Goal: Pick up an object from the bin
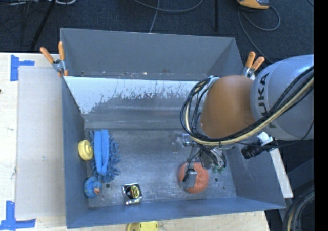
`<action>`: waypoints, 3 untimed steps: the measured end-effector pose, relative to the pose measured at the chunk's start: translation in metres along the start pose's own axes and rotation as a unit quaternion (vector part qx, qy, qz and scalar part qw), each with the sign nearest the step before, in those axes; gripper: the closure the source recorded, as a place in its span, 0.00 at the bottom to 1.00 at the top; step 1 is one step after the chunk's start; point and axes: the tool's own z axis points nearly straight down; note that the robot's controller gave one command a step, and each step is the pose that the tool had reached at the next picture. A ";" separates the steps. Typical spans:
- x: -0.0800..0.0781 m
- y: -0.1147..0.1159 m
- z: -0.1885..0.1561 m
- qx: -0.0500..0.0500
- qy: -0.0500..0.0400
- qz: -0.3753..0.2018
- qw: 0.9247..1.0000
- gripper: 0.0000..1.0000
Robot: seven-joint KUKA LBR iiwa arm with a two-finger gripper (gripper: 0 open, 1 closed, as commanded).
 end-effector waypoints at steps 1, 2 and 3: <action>-0.002 0.000 -0.004 0.000 -0.004 0.000 1.000 0.00; 0.014 -0.075 0.047 0.000 -0.004 -0.096 0.995 1.00; 0.014 -0.075 0.047 0.000 -0.004 -0.096 0.995 1.00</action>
Offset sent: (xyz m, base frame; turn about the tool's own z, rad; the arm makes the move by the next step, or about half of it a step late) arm -0.0145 -0.0747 -0.0476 -0.1967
